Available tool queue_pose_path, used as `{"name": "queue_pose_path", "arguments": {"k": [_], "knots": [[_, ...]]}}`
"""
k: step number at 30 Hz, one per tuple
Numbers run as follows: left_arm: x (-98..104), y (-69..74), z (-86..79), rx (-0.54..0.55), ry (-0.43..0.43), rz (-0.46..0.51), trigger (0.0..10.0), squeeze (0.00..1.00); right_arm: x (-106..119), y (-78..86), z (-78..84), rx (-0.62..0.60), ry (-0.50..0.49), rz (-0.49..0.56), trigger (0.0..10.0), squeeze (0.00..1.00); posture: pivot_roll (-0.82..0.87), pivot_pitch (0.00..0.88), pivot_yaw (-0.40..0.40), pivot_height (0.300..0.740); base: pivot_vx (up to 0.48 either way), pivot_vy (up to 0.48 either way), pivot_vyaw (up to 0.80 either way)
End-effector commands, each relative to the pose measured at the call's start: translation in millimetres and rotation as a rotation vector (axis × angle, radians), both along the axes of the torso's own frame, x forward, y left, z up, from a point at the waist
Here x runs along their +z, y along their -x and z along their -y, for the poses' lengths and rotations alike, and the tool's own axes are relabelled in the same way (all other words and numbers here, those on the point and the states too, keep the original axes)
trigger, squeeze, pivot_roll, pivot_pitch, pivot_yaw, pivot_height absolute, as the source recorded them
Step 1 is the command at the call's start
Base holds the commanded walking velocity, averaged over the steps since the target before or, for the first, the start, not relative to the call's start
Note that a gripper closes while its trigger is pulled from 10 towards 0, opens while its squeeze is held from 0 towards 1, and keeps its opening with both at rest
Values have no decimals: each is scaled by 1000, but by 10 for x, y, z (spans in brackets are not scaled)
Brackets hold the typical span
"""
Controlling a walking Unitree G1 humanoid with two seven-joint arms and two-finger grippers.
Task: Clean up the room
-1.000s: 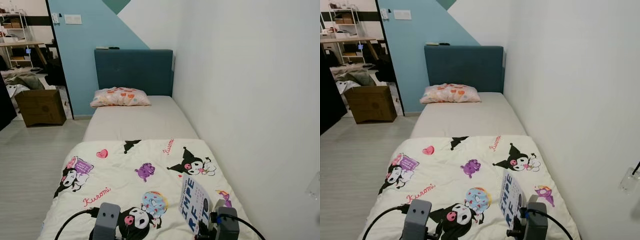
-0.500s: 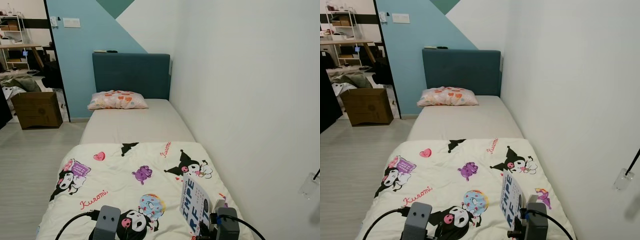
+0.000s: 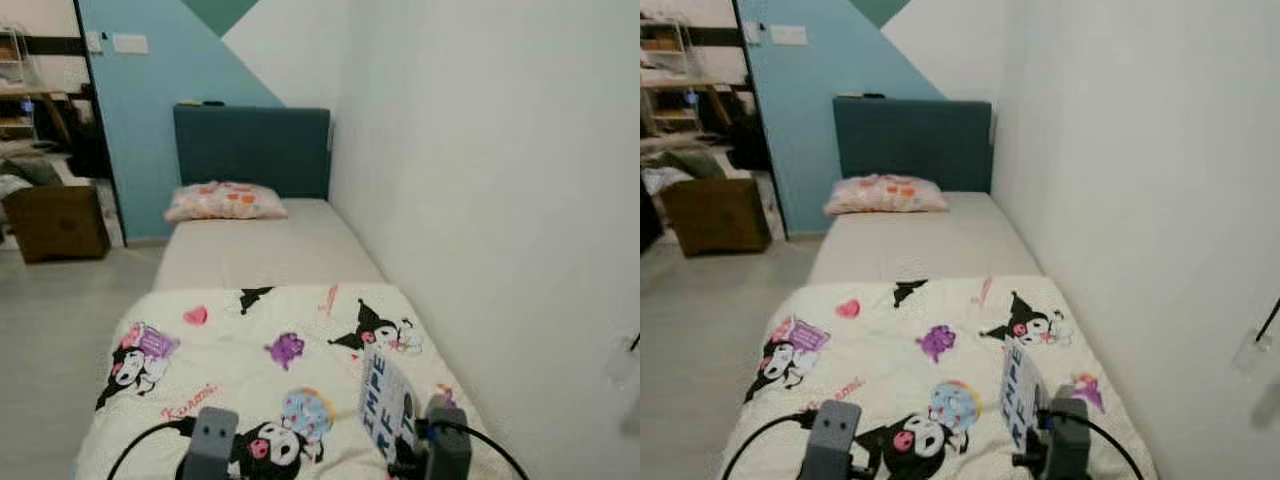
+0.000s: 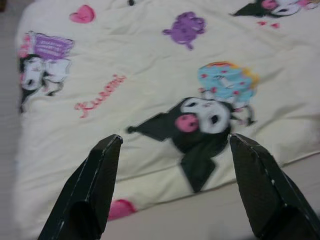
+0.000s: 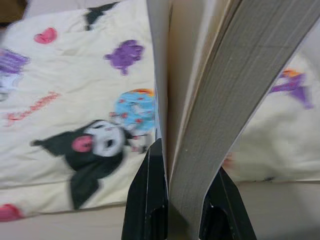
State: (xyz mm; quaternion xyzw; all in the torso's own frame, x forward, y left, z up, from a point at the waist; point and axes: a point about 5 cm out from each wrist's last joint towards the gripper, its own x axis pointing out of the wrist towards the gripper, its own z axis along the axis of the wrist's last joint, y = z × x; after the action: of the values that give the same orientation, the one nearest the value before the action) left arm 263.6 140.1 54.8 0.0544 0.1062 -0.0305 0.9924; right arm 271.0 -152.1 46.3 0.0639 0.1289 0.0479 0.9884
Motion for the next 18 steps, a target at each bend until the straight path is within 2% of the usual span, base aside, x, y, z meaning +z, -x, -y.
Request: {"name": "queue_pose_path", "arguments": {"k": [1, 18], "knots": [[-7, 23, -3, -7, -6, -3, 10000, 0, 49, -18, 7, 3, 1, 34, 10000, 0, 20, 109, -47, 740, 0, 480, 0], [0, 51, -60, 1, -17, -9, 10000, 0, 39, -25, -2, -4, -8, 34, 10000, 0, 33, 136, -43, 740, 0, 480, 0]]}}
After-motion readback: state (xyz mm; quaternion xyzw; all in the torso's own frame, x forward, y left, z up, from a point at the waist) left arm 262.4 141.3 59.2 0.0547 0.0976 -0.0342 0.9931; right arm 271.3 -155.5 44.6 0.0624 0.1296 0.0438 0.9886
